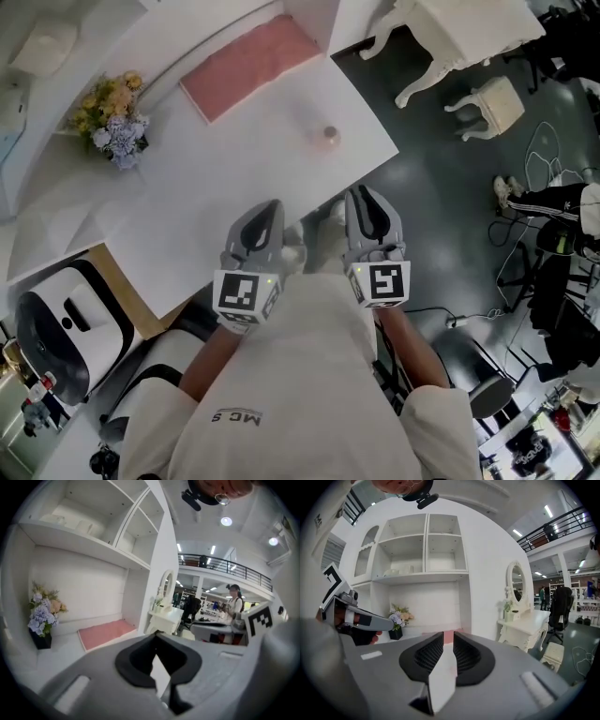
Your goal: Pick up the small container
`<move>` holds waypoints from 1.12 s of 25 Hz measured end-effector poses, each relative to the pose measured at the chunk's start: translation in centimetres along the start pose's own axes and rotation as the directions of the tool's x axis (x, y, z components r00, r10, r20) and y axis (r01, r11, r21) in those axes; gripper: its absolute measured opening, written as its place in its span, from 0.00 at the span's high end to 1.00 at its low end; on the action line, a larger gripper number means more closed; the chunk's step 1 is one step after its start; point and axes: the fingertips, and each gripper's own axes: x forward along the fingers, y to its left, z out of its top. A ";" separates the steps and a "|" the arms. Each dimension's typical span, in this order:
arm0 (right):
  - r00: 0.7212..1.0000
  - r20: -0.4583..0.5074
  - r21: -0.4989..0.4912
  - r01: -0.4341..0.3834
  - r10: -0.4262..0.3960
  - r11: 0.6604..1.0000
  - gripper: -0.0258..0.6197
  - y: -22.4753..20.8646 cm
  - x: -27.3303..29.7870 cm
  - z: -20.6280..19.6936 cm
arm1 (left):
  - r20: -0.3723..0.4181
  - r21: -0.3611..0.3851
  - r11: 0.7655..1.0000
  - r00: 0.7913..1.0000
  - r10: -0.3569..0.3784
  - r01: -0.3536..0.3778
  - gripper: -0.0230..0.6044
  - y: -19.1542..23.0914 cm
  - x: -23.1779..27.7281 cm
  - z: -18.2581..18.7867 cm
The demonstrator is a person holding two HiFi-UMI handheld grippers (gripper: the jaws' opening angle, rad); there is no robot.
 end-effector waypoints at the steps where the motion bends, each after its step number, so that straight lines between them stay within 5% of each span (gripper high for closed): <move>1: 1.000 -0.003 0.000 -0.007 0.007 1.000 0.88 -0.4 0.5 -0.1 | -0.006 -0.004 1.000 1.000 0.005 -0.005 0.96 0.1 0.6 0.0; 28: 0.990 -0.105 -0.015 -0.101 0.099 0.995 0.72 -5.6 14.2 -11.2 | -0.118 -0.075 0.993 0.989 0.085 -0.095 0.96 3.7 10.8 -8.0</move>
